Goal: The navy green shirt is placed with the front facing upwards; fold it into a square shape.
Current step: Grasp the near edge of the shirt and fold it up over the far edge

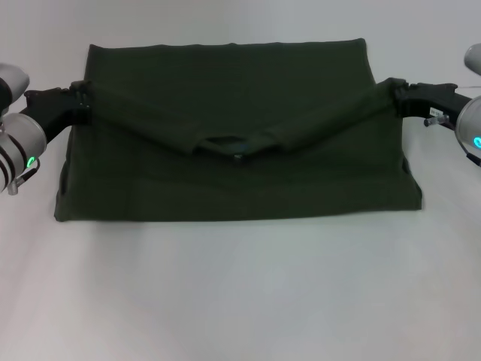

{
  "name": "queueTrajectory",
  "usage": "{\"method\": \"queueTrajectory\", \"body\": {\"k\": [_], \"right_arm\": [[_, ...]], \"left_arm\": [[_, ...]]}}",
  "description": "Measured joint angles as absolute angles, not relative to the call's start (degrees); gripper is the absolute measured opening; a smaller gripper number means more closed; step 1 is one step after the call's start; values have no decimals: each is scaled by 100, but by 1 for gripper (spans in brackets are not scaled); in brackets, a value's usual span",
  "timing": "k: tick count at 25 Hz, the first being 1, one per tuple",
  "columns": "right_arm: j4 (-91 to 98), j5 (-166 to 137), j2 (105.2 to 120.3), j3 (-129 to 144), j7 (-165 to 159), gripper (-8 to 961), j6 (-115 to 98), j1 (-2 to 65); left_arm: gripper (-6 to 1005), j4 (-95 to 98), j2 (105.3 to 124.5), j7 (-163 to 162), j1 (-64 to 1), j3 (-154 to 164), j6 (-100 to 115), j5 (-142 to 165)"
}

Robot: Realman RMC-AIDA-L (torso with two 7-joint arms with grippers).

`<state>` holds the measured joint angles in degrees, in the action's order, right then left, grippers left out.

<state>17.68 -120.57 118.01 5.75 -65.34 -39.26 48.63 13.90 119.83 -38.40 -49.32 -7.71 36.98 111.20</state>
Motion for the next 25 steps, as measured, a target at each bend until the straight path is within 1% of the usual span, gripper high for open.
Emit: {"method": "queueTrajectory", "body": {"k": [7,12,18,23,25], "right_arm": [[1672,-11894,11876,596,-6301,44,-3716,4895],[1663,-11809,11892,607,-6322,118,-3690,4870],[1660,-11786,11891,615,-6348,206,-3684,4850],[1668,-11782,11891,615,-6358,421,-3673,4843],[1674,-11778,11891,616,-6368,581,-3672,4843]], "left_arm": [[20,1350,12007,-3768,-4957,-775,3692,11026],[21,1326,12045,-3766,-4949,-776,3693,10757],[197,1357,12092,-3586,-4911,-777,3723,10511],[432,1342,12097,-3512,-4904,-791,3733,10411],[509,1345,12103,-3467,-4904,-792,3735,10316]]}}
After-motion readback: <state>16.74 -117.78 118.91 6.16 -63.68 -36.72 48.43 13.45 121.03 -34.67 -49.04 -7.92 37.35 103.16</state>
